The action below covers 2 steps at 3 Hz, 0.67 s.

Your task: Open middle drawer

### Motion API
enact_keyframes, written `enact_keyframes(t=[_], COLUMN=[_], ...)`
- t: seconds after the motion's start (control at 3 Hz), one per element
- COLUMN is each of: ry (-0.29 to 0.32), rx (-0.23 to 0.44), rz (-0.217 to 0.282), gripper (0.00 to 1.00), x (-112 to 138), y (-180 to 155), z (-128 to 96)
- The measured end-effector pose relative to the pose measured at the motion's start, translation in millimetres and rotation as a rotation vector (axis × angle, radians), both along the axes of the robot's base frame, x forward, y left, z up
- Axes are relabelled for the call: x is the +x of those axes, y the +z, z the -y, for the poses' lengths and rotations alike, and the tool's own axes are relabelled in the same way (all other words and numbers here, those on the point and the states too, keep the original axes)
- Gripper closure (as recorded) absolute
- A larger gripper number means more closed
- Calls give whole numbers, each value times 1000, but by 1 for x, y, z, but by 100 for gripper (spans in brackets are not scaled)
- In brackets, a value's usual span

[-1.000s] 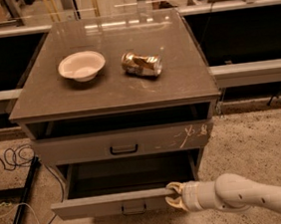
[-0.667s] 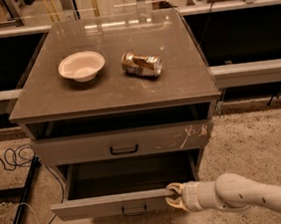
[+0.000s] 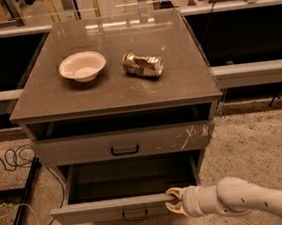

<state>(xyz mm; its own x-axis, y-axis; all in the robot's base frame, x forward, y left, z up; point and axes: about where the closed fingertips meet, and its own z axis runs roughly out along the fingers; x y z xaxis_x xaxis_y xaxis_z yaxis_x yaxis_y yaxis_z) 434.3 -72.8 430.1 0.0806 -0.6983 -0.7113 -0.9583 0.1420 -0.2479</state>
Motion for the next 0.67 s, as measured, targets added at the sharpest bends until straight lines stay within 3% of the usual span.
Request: enact_keyframes(t=[0.33, 0.67], ry=[0, 0], rx=[0, 0], rz=[0, 0], gripper=[58, 27], x=[0, 0], y=[0, 0], z=[0, 0])
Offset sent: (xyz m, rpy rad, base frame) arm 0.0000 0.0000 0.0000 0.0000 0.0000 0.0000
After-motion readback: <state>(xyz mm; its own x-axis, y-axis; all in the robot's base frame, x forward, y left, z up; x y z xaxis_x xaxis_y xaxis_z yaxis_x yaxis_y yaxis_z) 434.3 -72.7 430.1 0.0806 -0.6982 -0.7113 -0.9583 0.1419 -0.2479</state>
